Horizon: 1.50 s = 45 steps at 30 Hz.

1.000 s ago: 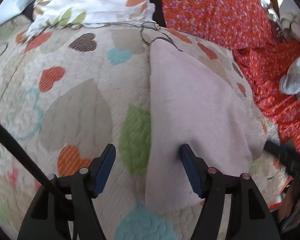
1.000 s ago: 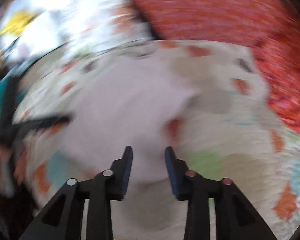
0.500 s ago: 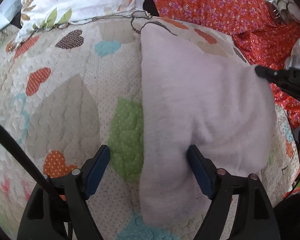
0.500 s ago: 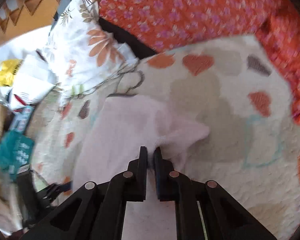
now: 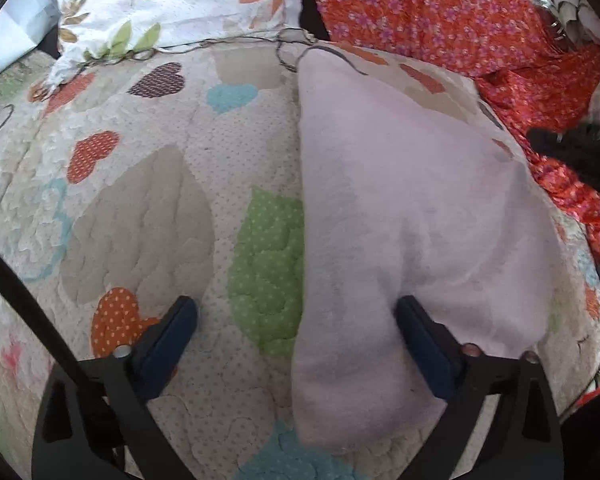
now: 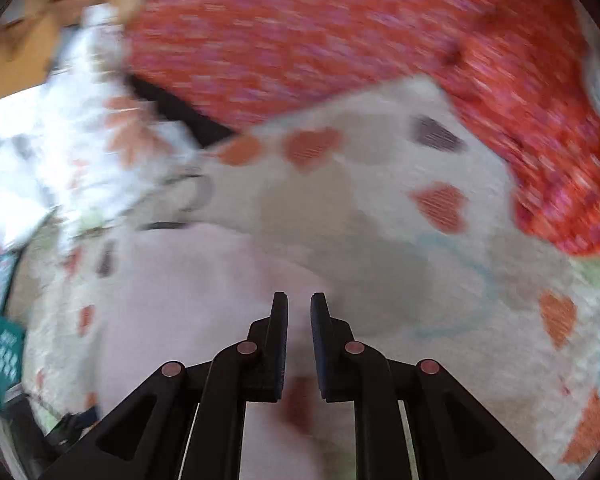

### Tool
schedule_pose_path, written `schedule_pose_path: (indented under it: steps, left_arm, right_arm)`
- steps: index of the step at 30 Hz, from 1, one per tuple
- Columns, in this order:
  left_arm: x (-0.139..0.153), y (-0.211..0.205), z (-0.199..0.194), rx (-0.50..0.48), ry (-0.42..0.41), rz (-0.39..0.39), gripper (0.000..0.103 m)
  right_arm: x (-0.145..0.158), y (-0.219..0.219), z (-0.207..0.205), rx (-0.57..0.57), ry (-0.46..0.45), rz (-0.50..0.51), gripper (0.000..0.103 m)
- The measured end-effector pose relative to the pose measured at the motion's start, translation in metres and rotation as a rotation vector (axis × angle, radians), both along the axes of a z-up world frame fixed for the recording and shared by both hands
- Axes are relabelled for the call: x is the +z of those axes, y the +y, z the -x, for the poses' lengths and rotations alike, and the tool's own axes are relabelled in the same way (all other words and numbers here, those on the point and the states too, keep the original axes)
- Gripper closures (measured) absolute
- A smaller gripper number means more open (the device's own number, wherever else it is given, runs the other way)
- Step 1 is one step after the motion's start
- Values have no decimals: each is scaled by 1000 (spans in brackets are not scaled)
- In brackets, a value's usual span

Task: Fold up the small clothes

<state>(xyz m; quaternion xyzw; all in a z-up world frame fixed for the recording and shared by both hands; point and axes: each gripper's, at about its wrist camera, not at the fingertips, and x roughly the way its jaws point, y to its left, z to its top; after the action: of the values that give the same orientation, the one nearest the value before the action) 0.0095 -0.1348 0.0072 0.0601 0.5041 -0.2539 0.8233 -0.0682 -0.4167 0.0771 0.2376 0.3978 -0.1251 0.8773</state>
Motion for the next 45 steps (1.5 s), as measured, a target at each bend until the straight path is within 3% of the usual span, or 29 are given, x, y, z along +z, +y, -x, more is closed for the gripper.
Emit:
schedule_pose_path:
  steps: [4,7,8,11,13,15,18,24,30,38,41,45]
  left_arm:
    - [-2,3,1,4,-26,17,0]
    - [-2,4,2,8,-37,27,0]
    - [-2,4,2,11,-37,31,0]
    - [-3,5,0,16,-25,44,0]
    - [-3,7,-2,23,-5,56,0]
    - [-3,8,-5,25,9,62,0]
    - [-3,7,-5,26,2,58,0]
    - [4,5,-4,39,7,9,0]
    - [28,11,5,84,-104,-24,0]
    - [78,33,31,175,-405,-76,0]
    - [88,46,38,188,-410,-50,0]
    - [89,57,44,200,-360,-37,0]
  right_arm:
    - [-17,27,-30,137,11,-147,85]
    - [-50,30,-50,101,177,-110,85]
    - [-54,26,-49,79,183,-103,85]
    - [-44,19,-44,-15,198,6,84]
    - [-35,16,-37,-41,179,61,78]
    - [-28,9,-30,-56,157,38,62]
    - [-27,6,-21,-62,129,-30,61]
    - [-24,4,-11,-76,126,-49,58]
    - [-20,14,8,-63,135,-6,55]
    - [-10,54,37,-22,153,129,49]
    - [-7,68,52,-24,143,164,45]
    - [-18,82,72,-38,147,121,44]
